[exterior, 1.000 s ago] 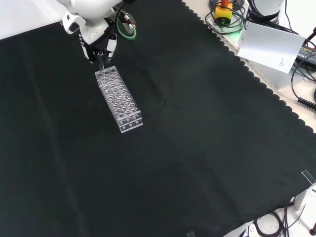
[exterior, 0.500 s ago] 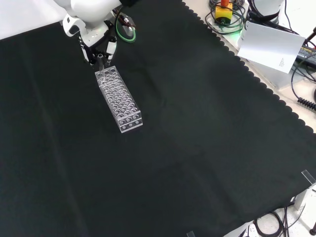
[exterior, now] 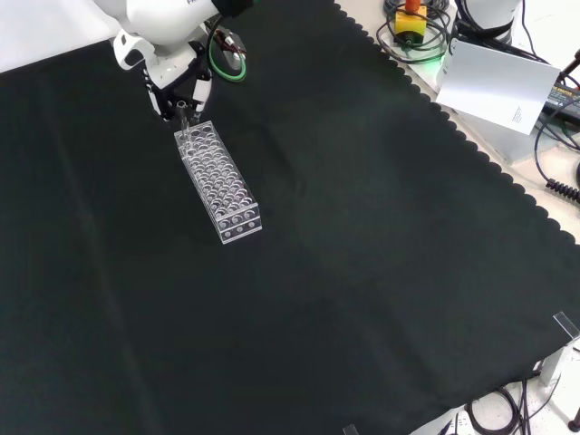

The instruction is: Put the test tube back in the rack.

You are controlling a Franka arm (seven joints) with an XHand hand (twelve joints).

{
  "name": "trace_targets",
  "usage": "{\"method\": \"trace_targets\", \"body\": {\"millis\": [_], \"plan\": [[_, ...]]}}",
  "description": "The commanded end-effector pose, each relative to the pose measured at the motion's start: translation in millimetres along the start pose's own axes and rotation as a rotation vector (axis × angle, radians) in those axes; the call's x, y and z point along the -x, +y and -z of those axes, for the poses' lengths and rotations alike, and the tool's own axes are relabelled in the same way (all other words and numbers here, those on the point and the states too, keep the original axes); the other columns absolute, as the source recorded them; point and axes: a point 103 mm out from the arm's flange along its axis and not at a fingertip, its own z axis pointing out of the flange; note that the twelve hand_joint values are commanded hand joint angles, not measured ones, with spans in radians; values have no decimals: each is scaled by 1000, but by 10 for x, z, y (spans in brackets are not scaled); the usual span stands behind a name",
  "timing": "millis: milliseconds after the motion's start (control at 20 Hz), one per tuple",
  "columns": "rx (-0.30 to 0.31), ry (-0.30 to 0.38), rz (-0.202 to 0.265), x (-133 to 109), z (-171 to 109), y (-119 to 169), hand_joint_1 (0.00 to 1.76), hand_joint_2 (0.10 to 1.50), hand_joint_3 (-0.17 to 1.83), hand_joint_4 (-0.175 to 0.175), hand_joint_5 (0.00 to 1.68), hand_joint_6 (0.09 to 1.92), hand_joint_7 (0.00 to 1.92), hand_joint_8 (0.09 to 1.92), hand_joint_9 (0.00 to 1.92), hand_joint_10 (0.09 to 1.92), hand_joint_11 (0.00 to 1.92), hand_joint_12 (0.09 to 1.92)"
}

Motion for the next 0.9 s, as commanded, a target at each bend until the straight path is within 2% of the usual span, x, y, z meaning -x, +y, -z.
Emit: {"method": "trace_targets", "body": {"millis": [50, 300, 900], "plan": [[-11, 3, -11, 53, -70, 69, 1414, 1006, 0, -175, 1149, 553, 1732, 484, 1187, 805, 951, 1168], [-13, 4, -8, 39, -98, 72, 1414, 1006, 0, -175, 1150, 553, 1732, 483, 1187, 805, 951, 1168], [-51, 22, 24, -121, -375, 94, 1414, 1006, 0, -175, 1150, 552, 1733, 481, 1187, 804, 951, 1167]]}}
